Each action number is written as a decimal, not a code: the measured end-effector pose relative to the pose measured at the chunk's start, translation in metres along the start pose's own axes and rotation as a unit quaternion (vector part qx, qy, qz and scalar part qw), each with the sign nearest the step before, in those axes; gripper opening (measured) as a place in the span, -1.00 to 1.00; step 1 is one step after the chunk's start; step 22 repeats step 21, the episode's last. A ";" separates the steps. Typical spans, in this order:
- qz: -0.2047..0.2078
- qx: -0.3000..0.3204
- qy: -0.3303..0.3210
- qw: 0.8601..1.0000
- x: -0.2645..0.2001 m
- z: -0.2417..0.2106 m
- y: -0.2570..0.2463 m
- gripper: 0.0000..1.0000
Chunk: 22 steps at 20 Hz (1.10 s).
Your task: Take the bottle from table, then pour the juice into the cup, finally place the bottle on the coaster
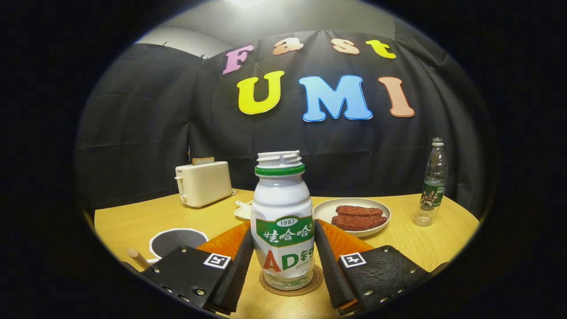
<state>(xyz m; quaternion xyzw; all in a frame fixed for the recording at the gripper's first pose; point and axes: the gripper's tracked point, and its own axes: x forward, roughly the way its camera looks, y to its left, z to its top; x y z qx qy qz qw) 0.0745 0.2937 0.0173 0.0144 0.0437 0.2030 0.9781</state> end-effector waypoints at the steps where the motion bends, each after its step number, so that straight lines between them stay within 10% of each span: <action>1: 0.000 0.000 0.002 1.000 0.000 -0.002 -0.001 0.51; 6: -0.002 0.000 -0.014 1.000 -0.008 0.011 -0.001 0.78; 22: -0.035 -0.055 -0.147 0.987 -0.090 0.154 0.010 0.76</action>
